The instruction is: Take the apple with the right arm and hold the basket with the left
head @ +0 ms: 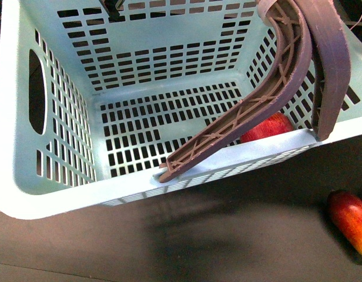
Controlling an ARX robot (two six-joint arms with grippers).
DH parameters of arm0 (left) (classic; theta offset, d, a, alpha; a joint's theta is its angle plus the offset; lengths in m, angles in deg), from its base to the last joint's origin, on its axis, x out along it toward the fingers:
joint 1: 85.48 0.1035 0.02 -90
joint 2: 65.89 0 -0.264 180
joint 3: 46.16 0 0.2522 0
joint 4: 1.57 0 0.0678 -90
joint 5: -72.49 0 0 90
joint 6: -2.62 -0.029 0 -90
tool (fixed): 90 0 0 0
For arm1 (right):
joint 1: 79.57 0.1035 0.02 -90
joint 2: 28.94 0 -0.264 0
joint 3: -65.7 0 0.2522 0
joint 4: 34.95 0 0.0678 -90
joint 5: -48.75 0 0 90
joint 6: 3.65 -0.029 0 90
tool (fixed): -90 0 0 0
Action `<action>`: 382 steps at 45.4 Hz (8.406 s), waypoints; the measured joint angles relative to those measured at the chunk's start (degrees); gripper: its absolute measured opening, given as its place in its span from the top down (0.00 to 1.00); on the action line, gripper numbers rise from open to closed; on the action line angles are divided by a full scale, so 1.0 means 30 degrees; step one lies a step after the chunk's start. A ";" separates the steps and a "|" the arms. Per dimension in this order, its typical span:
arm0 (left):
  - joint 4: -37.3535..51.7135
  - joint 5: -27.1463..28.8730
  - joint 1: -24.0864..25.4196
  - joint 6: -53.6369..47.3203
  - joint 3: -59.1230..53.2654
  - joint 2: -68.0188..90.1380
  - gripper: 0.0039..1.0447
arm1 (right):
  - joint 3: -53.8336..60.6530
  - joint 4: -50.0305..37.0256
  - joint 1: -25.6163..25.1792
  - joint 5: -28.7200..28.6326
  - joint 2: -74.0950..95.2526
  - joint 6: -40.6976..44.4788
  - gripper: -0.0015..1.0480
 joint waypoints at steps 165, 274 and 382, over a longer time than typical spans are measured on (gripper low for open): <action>-0.2812 0.9398 0.4131 0.8189 0.2004 0.1596 0.83 | 0.6273 1.3675 0.0000 -0.0036 -2.0261 0.0430 0.08; 0.9391 0.5275 0.6936 -0.2550 -0.7526 -0.3614 0.36 | 0.6273 1.3675 0.0007 0.0000 -2.0276 0.0430 0.08; -0.2878 -0.0729 1.3005 -1.8753 -1.9577 -3.0104 0.97 | 0.6273 1.3675 0.0007 -0.0022 -2.0276 0.0430 0.08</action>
